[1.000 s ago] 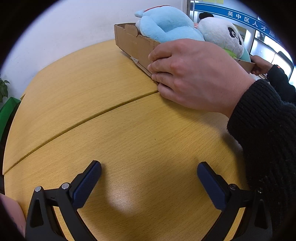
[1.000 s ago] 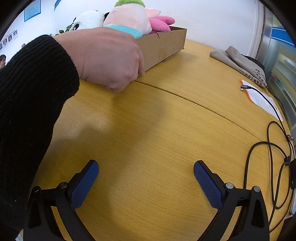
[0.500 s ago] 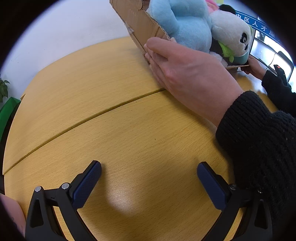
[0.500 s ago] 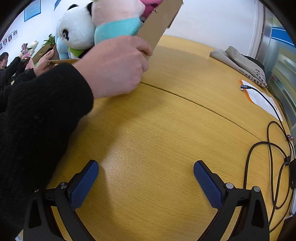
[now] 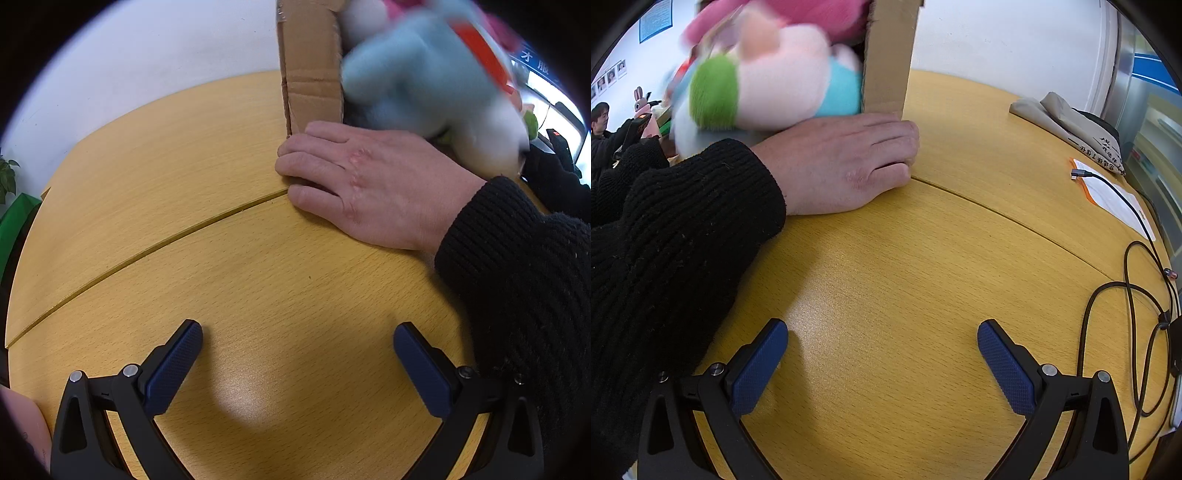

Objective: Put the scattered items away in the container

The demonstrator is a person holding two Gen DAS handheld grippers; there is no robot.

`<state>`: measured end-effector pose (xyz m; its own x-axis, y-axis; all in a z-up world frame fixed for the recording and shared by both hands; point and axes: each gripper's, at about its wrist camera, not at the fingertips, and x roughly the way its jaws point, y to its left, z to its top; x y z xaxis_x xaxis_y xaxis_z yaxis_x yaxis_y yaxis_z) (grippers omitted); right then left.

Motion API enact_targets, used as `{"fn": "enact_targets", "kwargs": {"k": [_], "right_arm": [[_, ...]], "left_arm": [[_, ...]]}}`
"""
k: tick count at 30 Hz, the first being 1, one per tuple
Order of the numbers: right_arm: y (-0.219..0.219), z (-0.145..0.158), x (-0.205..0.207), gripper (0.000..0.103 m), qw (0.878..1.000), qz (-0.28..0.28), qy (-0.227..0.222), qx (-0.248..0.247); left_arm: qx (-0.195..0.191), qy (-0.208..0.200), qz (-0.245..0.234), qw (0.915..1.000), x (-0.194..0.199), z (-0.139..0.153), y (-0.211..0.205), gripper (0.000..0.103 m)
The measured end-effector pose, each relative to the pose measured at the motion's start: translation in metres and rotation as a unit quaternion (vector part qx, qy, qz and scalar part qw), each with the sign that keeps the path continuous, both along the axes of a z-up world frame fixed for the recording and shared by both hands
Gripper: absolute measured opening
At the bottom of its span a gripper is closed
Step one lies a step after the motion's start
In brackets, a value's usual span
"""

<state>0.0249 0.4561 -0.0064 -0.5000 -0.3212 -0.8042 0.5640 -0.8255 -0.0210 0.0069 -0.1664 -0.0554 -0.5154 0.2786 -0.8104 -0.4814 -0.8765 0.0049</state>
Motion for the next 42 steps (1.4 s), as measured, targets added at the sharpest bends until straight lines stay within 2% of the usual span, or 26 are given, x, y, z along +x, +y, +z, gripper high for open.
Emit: {"fn": "enact_targets", "kwargs": {"k": [42], "right_arm": [[0.001, -0.001, 0.004, 0.103, 1.0, 0.008, 0.001, -0.001]], "left_arm": [[0.001, -0.001, -0.015, 0.9999, -0.003, 0.009, 0.011, 0.103]]}}
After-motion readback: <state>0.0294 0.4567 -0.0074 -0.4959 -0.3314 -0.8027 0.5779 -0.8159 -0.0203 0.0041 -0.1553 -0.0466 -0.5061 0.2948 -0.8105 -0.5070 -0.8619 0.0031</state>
